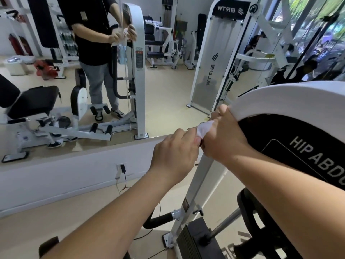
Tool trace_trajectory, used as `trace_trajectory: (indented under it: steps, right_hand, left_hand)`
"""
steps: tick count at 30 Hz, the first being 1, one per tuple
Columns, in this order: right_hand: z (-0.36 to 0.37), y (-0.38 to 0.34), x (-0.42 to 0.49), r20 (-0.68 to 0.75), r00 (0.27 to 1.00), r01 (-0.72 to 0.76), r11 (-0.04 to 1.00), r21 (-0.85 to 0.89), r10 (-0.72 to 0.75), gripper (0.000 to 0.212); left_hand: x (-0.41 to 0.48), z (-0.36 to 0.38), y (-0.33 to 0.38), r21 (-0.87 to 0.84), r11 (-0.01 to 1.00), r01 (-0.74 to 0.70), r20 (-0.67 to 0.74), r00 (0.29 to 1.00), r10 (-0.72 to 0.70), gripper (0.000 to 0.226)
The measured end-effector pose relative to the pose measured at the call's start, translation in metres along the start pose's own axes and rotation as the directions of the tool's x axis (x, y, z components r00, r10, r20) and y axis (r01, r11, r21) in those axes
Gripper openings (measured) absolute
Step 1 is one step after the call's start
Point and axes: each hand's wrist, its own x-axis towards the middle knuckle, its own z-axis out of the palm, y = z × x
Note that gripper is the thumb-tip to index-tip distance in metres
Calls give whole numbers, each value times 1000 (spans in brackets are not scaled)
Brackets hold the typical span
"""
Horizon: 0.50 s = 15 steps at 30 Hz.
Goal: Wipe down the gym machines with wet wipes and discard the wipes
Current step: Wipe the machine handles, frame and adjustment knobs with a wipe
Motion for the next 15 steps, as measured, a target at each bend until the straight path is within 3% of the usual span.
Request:
trace_trajectory:
  steps: [1,3,5,8,9,11,13,15]
  right_hand:
    - [-4,0,-1,87,995,60,982,-177,-45,17]
    - [-31,-10,-2,216,976,91,946,-312,-22,13]
    - [-43,-18,-4,217,976,99,941,-323,-28,10]
    - [-38,-16,-4,206,978,111,928,-356,-38,14]
    - [-38,-17,-3,193,978,148,907,-393,-76,15]
    - [-42,-17,-3,208,977,134,912,-387,-54,15]
    - [-42,-17,-4,195,977,161,909,-385,-91,14]
    - [-43,-18,-4,204,975,159,912,-377,-86,14]
  left_hand:
    - [-8,5,-4,-70,997,33,-45,998,-36,37]
    - [-29,15,-12,-295,948,124,-99,982,-159,39]
    - [-52,21,-13,-535,795,286,-93,915,-392,33]
    - [-68,22,-5,-719,348,602,176,641,-747,38]
    - [-72,20,-5,-716,227,660,257,552,-793,38]
    - [-74,16,-9,-680,88,728,384,456,-803,37]
    - [-64,6,-9,-656,32,754,447,423,-788,37]
    - [-42,-11,-1,-658,143,740,401,505,-765,40]
